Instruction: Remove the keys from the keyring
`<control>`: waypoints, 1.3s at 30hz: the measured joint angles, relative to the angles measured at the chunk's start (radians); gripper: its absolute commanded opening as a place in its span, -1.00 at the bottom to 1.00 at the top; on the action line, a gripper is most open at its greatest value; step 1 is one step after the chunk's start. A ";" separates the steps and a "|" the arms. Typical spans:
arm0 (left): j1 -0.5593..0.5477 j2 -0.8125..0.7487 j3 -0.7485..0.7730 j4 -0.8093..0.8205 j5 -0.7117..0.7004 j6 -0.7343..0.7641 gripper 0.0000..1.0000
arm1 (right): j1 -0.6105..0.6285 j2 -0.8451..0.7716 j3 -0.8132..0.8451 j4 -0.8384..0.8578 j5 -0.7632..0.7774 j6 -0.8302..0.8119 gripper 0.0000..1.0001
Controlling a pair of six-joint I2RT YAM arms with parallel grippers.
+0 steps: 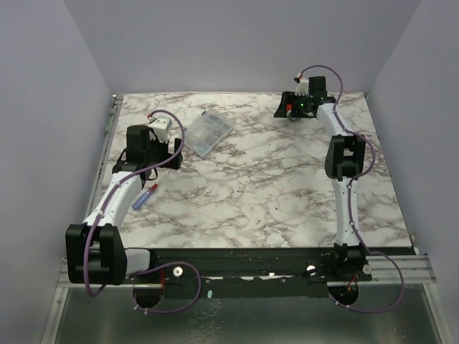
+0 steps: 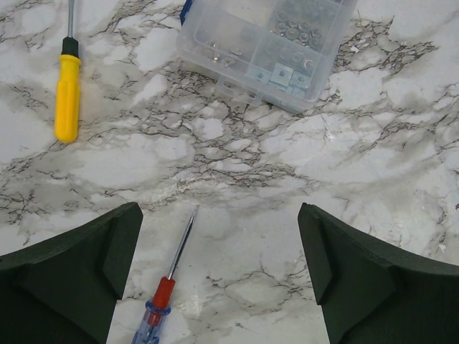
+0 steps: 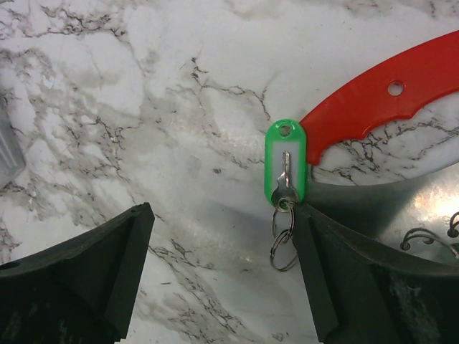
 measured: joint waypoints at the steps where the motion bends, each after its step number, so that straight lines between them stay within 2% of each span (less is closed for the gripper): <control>1: 0.000 0.000 0.000 0.000 0.001 0.000 0.98 | 0.000 -0.001 -0.006 0.002 -0.008 0.005 0.67; 5: 0.000 -0.001 0.000 0.000 0.002 0.000 0.98 | -0.002 -0.029 -0.062 0.005 -0.043 0.017 0.55; 9: 0.000 -0.005 0.000 -0.001 0.003 0.000 0.98 | -0.006 -0.107 -0.203 0.019 -0.085 0.027 0.51; 17: 0.000 -0.020 -0.001 -0.001 0.027 0.000 0.98 | 0.021 -0.368 -0.666 0.063 -0.218 0.058 0.50; 23: 0.000 -0.020 0.000 -0.003 0.075 -0.001 0.98 | 0.146 -0.546 -1.004 0.129 -0.343 0.089 0.50; 31: 0.000 -0.014 0.005 -0.010 0.204 -0.018 0.98 | 0.354 -0.655 -1.149 0.105 -0.470 0.048 0.52; 35: -0.002 0.004 0.031 -0.013 0.294 -0.027 0.98 | 0.338 -0.742 -1.150 0.069 -0.464 -0.018 0.47; 39: -0.033 0.015 0.053 -0.004 0.375 -0.034 0.98 | 0.320 -0.885 -1.196 0.090 -0.394 -0.043 0.28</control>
